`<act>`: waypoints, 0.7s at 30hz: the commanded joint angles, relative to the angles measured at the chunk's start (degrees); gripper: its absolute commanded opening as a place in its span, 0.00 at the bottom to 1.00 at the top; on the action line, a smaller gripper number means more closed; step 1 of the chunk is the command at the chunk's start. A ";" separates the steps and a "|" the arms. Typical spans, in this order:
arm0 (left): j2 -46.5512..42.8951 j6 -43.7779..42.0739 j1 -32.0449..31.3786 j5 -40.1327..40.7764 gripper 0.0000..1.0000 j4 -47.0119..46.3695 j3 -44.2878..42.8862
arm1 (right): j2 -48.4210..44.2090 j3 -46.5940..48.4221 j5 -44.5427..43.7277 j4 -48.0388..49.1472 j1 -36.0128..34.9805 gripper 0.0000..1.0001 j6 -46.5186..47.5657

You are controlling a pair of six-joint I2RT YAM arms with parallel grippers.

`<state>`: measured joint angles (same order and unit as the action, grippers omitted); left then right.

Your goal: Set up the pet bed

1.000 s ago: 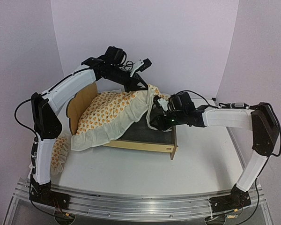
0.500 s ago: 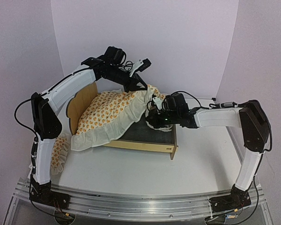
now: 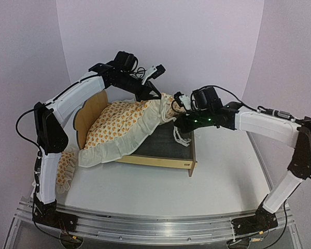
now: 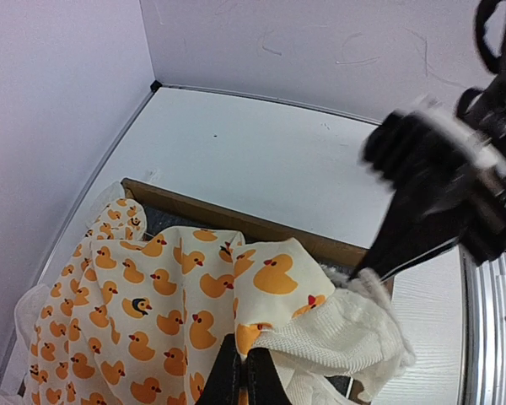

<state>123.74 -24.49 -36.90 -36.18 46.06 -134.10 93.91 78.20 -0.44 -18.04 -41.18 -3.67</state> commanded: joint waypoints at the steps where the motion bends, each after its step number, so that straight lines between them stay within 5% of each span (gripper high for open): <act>1: -2.21 -1.32 0.62 0.93 0.00 -1.21 0.22 | -8.23 2.29 -2.87 -12.45 -2.36 0.00 -4.39; 9: -2.55 -1.81 1.01 1.33 0.00 -1.84 0.95 | -11.96 6.41 12.28 -12.99 -2.82 0.00 -10.33; 14: -2.92 -1.44 1.04 0.14 0.00 -1.70 1.83 | -13.29 2.06 11.13 -11.90 -2.94 0.00 -8.72; 21: -3.61 -1.46 1.04 -1.18 0.00 -1.50 3.40 | -9.23 0.52 31.71 -9.85 -3.64 0.00 -8.41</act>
<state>123.72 -25.57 -36.32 -36.02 46.03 -131.16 82.45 80.06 18.09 -29.54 -43.90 -11.57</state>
